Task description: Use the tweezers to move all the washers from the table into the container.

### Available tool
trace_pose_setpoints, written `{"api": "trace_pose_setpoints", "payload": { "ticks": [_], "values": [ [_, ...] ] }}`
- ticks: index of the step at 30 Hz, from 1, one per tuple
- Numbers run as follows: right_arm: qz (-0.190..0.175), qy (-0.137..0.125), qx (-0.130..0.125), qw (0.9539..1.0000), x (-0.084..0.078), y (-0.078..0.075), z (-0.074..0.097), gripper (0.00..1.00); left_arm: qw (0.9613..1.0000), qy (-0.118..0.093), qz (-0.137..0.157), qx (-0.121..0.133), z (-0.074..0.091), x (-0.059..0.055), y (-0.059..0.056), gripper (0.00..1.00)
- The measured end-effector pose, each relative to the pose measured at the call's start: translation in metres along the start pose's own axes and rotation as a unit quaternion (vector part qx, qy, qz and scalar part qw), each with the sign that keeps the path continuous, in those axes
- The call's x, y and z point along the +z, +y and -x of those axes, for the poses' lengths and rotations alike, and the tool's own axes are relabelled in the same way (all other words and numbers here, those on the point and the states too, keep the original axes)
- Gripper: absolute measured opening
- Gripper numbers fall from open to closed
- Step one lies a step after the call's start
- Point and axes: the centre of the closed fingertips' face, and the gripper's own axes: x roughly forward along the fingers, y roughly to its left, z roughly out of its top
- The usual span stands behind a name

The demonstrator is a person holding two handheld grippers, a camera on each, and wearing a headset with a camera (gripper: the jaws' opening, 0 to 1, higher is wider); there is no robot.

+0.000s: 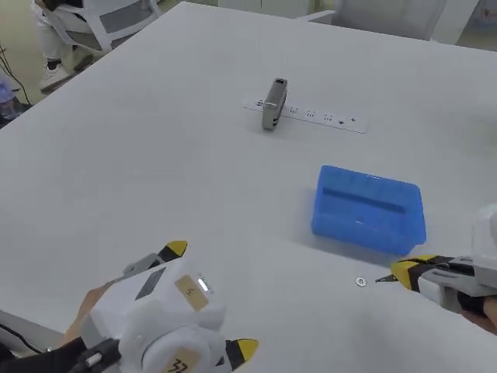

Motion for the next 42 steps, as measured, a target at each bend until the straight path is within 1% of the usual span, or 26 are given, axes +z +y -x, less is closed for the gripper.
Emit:
{"api": "trace_pose_setpoints", "payload": {
  "ticks": [1,4,7,10,11,12,13,14,16,18,20,21,22,23,24,25,26,27,28,29,30,32,33,37,40,42],
  "values": [
    [0.001,0.000,-0.001,1.0000,-0.001,0.000,-0.001,0.02,1.0000,-0.001,0.000,0.000,0.000,0.000,0.000,0.88],
    [-0.007,0.026,0.006,0.9996,-0.010,0.001,-0.005,0.02,1.0000,0.002,-0.002,0.000,0.000,-0.001,0.000,0.88],
    [0.008,0.045,0.001,0.9989,-0.015,0.003,-0.007,0.02,1.0000,0.003,-0.002,0.000,0.000,-0.001,0.000,0.88],
    [0.028,0.070,-0.002,0.9972,-0.020,0.002,-0.012,0.02,1.0000,0.005,-0.002,0.000,-0.001,-0.002,0.000,0.88],
    [0.028,0.053,-0.003,0.9982,-0.012,0.002,-0.012,0.02,1.0000,0.005,-0.002,0.000,-0.001,-0.002,0.000,0.88],
    [0.026,0.060,-0.003,0.9978,-0.013,0.002,-0.011,0.02,1.0000,0.006,-0.003,0.001,-0.001,-0.002,0.000,0.88],
    [0.027,0.059,-0.004,0.9979,-0.012,0.002,-0.011,0.02,1.0000,0.006,-0.003,0.002,-0.001,-0.002,0.000,0.88],
    [0.025,0.056,-0.004,0.9981,-0.010,0.000,-0.015,0.02,1.0000,0.006,-0.004,0.003,-0.001,-0.002,0.001,0.87],
    [0.025,0.045,-0.007,0.9986,-0.008,0.000,-0.016,0.02,1.0000,0.009,-0.001,-0.001,-0.001,-0.004,-0.001,0.86],
    [0.024,0.034,-0.010,0.9991,-0.007,0.000,-0.017,0.02,0.9999,0.012,-0.003,0.000,-0.001,-0.005,-0.001,0.86],
    [0.022,0.008,-0.016,0.9996,-0.003,0.000,-0.017,0.02,0.9999,0.011,-0.005,0.001,-0.001,-0.004,0.000,0.86],
    [0.025,-0.014,-0.024,0.9993,0.000,-0.001,-0.017,0.02,0.9999,0.013,-0.004,-0.001,-0.001,-0.005,-0.001,0.86],
    [0.027,-0.028,-0.031,0.9988,0.001,-0.001,-0.017,0.02,0.9999,0.013,-0.004,0.000,-0.001,-0.005,-0.001,0.86],
    [0.030,-0.050,-0.040,0.9975,0.003,0.000,-0.015,0.02,0.9999,0.014,-0.006,0.000,-0.001,-0.005,-0.001,0.86],
    [0.031,-0.066,-0.043,0.9964,0.003,0.001,-0.015,0.02,0.9999,0.015,-0.006,-0.001,-0.002,-0.005,-0.001,0.86],
    [0.031,-0.091,-0.052,0.9940,0.004,0.002,-0.013,0.02,0.9998,0.016,-0.008,-0.001,-0.002,-0.006,-0.002,0.86],
    [0.025,-0.105,-0.063,0.9921,0.004,0.000,-0.012,0.02,0.9998,0.016,-0.009,-0.001,-0.002,-0.006,-0.002,0.86],
    [0.014,-0.112,-0.071,0.9911,0.003,-0.001,-0.010,0.02,0.9998,0.017,-0.009,0.000,-0.002,-0.006,-0.001,0.86],
    [-0.002,-0.118,-0.069,0.9906,0.002,0.001,-0.009,0.02,0.9998,0.017,-0.009,0.000,-0.002,-0.006,-0.001,0.86],
    [-0.017,-0.129,-0.073,0.9888,0.001,0.000,-0.008,0.01,0.9998,0.018,-0.008,0.000,-0.002,-0.006,-0.001,0.86],
    [-0.021,-0.136,-0.080,0.9872,0.001,-0.002,-0.007,0.01,0.9998,0.018,-0.008,0.000,-0.002,-0.006,-0.001,0.86],
    [-0.024,-0.142,-0.077,0.9865,0.000,-0.002,-0.007,0.01,0.9998,0.020,-0.010,-0.001,-0.002,-0.007,-0.002,0.85],
    [-0.029,-0.141,-0.077,0.9865,0.000,-0.002,-0.007,0.01,0.9997,0.020,-0.011,-0.002,-0.002,-0.007,-0.002,0.85],
    [-0.027,-0.145,-0.079,0.9860,0.002,-0.001,-0.008,0.01,0.9996,0.022,-0.015,-0.004,-0.003,-0.007,-0.004,0.86],
    [-0.036,-0.145,-0.077,0.9858,0.003,-0.004,-0.010,0.01,0.9997,0.020,-0.015,-0.004,-0.002,-0.006,-0.004,0.86],
    [-0.048,-0.140,-0.072,0.9863,0.005,-0.006,-0.012,0.01,0.9997,0.020,-0.012,-0.004,-0.002,-0.006,-0.003,0.86]
  ]
}}
